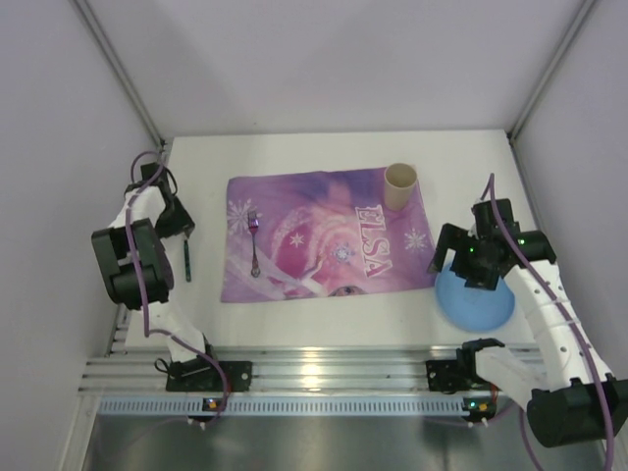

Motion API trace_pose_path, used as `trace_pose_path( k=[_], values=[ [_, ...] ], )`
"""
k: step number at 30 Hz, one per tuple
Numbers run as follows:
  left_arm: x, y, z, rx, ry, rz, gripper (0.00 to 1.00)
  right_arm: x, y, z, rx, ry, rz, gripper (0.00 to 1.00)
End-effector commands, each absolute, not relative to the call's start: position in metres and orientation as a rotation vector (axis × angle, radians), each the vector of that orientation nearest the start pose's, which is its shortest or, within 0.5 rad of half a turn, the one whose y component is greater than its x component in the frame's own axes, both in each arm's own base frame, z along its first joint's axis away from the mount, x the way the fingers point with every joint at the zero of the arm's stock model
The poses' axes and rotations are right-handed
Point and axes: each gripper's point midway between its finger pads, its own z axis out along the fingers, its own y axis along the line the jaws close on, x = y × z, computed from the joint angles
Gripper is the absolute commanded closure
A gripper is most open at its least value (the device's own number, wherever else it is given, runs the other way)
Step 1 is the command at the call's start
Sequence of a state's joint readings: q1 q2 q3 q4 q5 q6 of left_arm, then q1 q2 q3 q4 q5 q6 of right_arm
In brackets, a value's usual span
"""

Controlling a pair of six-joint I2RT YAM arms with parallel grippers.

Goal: Set the dinner table for one person

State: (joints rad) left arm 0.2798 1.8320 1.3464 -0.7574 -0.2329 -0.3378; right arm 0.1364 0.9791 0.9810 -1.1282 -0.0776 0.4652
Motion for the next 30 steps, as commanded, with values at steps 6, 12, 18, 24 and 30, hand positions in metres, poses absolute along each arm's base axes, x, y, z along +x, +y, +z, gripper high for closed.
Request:
trace_pose_path(
  k=[6,12,18,24,30],
  values=[
    [0.362,0.116,0.018,-0.779,2.698,0.156,0.29,0.188,0.051,0.162,0.411,2.669,0.232,0.00],
    [0.355,0.113,-0.001,-0.772,2.731,0.153,0.48,0.186,0.050,0.158,0.419,2.693,0.225,0.01],
    [0.348,0.111,-0.027,-0.787,2.779,0.145,0.80,0.191,0.054,0.162,0.432,2.695,0.241,0.01],
    [0.352,0.106,-0.038,-0.801,2.804,0.063,1.00,0.195,0.052,0.165,0.425,2.694,0.228,0.01],
    [0.356,0.085,-0.009,-0.797,2.748,-0.073,1.00,0.208,0.053,0.176,0.375,2.646,0.237,0.02]
  ],
)
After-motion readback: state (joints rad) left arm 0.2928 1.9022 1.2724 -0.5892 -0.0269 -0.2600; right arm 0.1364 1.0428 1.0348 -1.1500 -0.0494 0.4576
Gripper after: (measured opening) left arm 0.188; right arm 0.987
